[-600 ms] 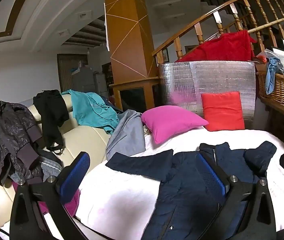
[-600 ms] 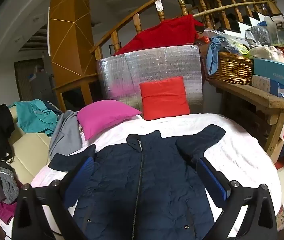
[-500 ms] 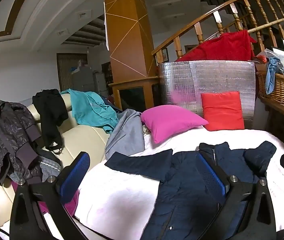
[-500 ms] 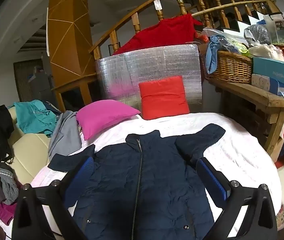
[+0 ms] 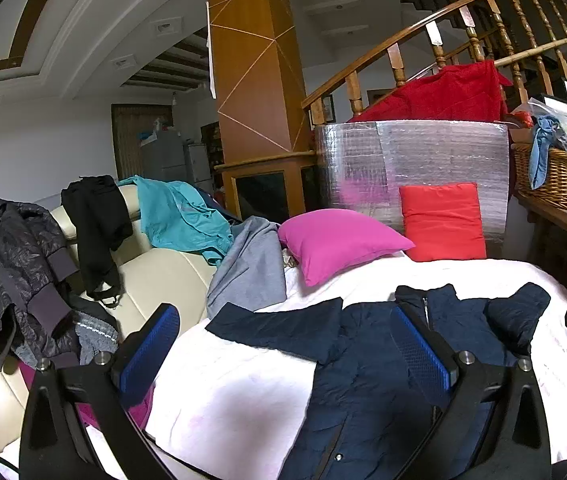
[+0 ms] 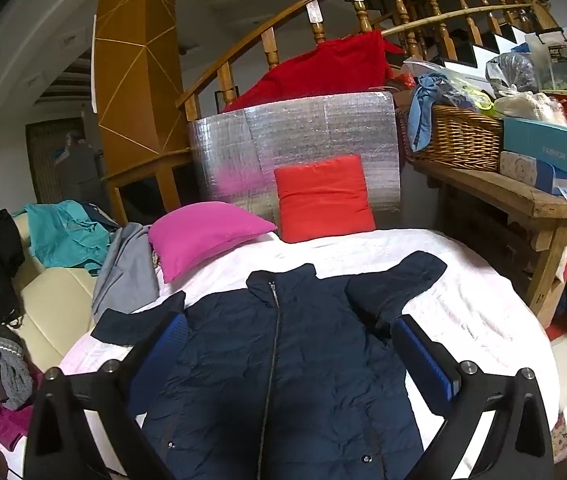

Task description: Fold large clothes

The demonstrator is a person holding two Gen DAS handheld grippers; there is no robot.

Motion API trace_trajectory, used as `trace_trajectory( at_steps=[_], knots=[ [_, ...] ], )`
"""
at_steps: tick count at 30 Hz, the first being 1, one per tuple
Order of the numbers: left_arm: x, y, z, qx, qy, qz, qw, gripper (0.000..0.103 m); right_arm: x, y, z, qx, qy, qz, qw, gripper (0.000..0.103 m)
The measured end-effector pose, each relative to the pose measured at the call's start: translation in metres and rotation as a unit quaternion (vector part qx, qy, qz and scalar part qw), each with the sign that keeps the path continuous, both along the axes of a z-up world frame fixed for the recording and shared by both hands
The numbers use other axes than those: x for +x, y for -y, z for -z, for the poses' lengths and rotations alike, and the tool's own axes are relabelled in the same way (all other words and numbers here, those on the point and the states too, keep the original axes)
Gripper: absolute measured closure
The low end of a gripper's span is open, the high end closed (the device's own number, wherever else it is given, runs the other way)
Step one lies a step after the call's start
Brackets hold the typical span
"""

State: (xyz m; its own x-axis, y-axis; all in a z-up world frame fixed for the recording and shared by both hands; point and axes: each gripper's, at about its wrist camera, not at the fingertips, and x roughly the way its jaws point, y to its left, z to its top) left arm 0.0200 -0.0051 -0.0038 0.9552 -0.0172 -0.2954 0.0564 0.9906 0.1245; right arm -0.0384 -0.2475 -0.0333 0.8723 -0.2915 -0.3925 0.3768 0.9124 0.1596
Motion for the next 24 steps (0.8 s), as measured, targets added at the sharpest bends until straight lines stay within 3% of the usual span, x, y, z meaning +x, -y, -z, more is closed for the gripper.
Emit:
trace_trajectory(
  at_steps=[24],
  knots=[
    [0.014, 0.018, 0.005, 0.009, -0.004, 0.007, 0.9999, 0.000, 0.012, 0.021, 0.009, 0.000, -0.004, 0.005, 1.000, 0.000]
  ],
)
